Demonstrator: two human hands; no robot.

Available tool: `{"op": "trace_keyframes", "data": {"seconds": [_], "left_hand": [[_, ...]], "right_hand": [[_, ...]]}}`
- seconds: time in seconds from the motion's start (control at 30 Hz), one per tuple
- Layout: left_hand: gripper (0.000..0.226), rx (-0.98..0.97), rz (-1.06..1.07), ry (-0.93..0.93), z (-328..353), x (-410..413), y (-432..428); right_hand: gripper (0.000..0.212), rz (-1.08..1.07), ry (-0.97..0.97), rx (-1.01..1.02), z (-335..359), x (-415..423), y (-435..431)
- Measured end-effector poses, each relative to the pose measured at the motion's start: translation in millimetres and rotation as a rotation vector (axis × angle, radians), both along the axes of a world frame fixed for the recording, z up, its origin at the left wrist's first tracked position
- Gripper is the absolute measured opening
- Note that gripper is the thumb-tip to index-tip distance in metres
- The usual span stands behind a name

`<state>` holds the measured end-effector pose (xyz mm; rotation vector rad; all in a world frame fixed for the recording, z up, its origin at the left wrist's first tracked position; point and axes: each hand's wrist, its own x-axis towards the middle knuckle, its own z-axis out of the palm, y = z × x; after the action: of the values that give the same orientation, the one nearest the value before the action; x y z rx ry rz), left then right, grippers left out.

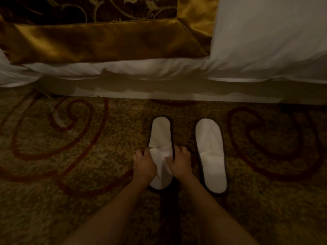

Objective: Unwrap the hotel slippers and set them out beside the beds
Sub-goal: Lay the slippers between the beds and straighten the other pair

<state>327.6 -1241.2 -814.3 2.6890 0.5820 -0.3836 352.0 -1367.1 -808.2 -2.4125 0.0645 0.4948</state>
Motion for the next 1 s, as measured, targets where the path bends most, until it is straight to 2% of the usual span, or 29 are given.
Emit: {"op": "trace_keyframes", "data": {"seconds": [0.1,0.17,0.27,0.43,0.53,0.63,0.73,0.83,0.9,1.0], "left_hand": [[0.042,0.032,0.025,-0.026,9,7,6],[0.040,-0.044,0.102,-0.057,22,15,9],[0.034,-0.135,0.140,-0.123,38,26,9],[0.027,-0.213,0.091,-0.166,54,40,10],[0.039,-0.234,-0.042,-0.174,69,57,15],[0.049,-0.230,-0.278,-0.179,85,79,21],[0.048,-0.200,-0.461,-0.121,94,91,16],[0.041,-0.278,-0.569,-0.020,94,86,8],[0.036,-0.296,-0.532,0.011,87,80,4],[0.038,-0.375,-0.233,-0.077,76,69,-10]], "right_hand": [[0.076,-0.203,-0.184,-0.322,1,7,-28],[0.096,-0.304,-0.115,-0.468,-1,7,-51],[0.112,-0.405,0.049,-0.465,-6,5,-72],[0.107,-0.389,-0.071,-0.338,-3,10,-78],[0.105,-0.181,-0.187,-0.229,6,15,-78],[0.110,0.183,-0.236,-0.126,23,21,-74],[0.109,0.519,-0.288,-0.145,36,23,-65],[0.106,0.659,-0.364,-0.141,49,26,-57],[0.105,0.715,-0.420,-0.165,55,30,-60],[0.103,0.635,-0.403,-0.175,57,36,-76]]}}
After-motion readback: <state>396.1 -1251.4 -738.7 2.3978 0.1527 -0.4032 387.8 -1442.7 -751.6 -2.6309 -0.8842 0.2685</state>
